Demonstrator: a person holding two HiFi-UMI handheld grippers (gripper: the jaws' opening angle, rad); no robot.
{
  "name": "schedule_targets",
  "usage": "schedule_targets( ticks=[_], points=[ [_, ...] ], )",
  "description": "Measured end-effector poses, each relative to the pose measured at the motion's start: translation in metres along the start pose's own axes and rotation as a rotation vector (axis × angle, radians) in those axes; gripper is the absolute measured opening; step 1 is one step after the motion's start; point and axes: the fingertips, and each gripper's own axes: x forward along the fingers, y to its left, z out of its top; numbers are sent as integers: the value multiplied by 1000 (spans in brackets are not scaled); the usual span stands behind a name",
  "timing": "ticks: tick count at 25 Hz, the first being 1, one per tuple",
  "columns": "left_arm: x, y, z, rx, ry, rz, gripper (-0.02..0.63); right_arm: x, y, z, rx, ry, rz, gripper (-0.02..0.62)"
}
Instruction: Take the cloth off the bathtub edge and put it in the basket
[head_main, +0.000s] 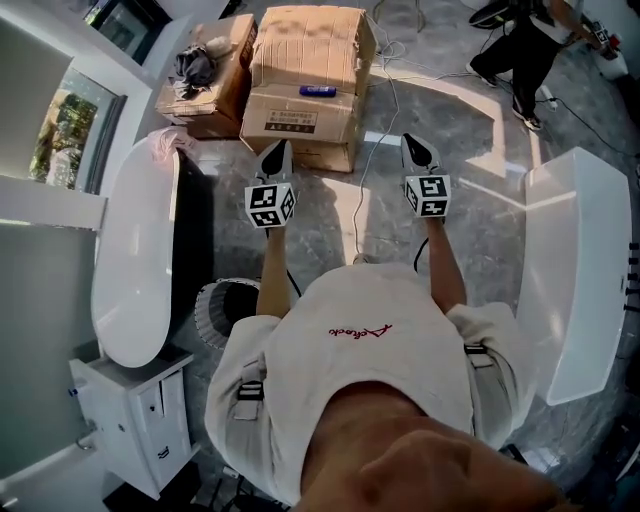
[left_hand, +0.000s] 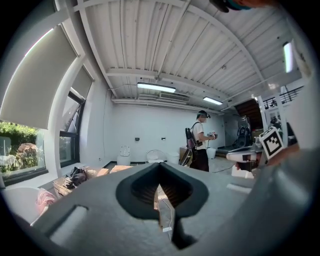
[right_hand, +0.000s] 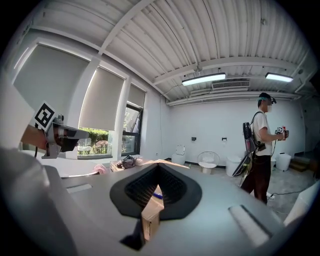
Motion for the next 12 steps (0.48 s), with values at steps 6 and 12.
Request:
schedule_targets(
  ticks=[6, 12],
  points=[
    [21, 0, -7, -7, 17, 5, 0, 15, -8, -14, 7, 24, 20, 5],
    [27, 5, -13, -18, 31, 12, 0, 26, -11, -14, 21, 23, 20, 5]
  ],
)
